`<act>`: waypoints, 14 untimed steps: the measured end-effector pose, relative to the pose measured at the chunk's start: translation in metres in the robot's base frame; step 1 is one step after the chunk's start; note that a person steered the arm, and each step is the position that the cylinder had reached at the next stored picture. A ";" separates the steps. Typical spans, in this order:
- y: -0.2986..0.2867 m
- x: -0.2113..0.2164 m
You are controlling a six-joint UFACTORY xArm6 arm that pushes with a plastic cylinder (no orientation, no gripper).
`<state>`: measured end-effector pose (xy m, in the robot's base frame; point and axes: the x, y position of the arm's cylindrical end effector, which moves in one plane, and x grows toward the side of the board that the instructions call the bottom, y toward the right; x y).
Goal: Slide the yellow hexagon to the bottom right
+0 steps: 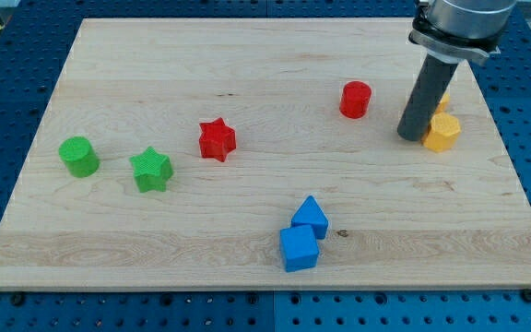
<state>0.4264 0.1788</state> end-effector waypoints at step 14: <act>0.053 0.077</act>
<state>0.5034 0.2315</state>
